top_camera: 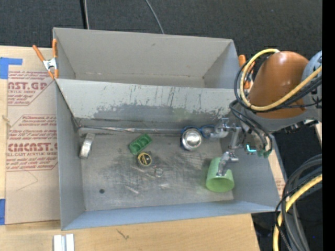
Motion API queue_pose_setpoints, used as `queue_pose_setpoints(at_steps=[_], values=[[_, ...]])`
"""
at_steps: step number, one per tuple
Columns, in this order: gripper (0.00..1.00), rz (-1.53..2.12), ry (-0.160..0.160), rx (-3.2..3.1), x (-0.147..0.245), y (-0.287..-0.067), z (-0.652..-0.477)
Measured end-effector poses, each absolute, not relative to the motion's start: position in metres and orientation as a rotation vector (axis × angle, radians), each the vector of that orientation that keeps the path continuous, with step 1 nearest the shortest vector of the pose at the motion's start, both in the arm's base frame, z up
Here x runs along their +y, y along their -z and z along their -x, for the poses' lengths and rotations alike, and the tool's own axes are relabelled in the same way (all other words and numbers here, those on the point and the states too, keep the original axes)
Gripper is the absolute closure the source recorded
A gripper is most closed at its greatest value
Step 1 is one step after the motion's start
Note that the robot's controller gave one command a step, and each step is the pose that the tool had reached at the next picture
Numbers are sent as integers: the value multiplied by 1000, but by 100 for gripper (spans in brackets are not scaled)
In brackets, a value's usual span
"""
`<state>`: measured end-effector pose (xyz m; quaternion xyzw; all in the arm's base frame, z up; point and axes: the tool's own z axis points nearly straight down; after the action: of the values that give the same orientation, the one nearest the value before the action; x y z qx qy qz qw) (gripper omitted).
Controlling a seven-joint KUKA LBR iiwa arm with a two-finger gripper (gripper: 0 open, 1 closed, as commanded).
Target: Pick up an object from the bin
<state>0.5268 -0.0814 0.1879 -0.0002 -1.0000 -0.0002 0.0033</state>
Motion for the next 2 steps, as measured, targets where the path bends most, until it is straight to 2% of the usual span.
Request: queue_pose_setpoints(at_steps=[1,2], values=[[0,-184,-7,-3142,-136,-90,-500],[0,-360,1,-3122,-130,-100,-495]])
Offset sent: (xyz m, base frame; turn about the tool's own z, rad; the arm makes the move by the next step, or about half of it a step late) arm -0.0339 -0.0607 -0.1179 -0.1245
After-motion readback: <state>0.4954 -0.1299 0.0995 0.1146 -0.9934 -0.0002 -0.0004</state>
